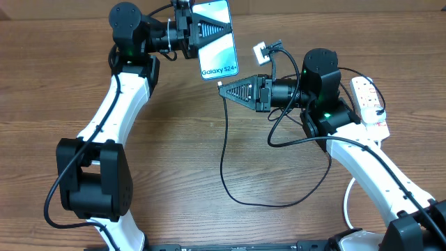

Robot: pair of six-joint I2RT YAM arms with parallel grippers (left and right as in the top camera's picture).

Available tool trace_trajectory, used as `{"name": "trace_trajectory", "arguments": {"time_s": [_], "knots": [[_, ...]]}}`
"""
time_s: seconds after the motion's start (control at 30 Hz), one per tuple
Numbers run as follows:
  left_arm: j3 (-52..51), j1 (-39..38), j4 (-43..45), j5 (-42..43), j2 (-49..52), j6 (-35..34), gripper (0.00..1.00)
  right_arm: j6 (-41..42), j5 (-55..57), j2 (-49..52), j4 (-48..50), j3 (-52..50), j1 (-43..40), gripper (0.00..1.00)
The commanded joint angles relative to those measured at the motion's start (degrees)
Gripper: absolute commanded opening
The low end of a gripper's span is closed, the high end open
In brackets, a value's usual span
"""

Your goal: Plug charger to phone and switch on socket

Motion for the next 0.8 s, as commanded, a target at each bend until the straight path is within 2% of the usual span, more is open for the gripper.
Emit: {"name": "trace_trajectory", "arguments": {"time_s": [0.0, 0.3, 0.77], "knots": [[0.9, -0.4, 0.5, 0.4, -0.9, -0.1, 0.04, 1.0, 0.6, 0.1, 0.9, 0.3, 0.0, 0.04], [0.9, -0.4, 0.5, 0.4, -0.9, 0.6, 0.04, 3.1, 0.6, 0.1, 4.0, 0.3, 0.0, 0.04], [0.9, -0.3, 0.5, -0.1, -0.9, 0.3, 0.04, 5.3, 1.9, 0.1, 2.6, 0.3, 0.0, 0.04]]}}
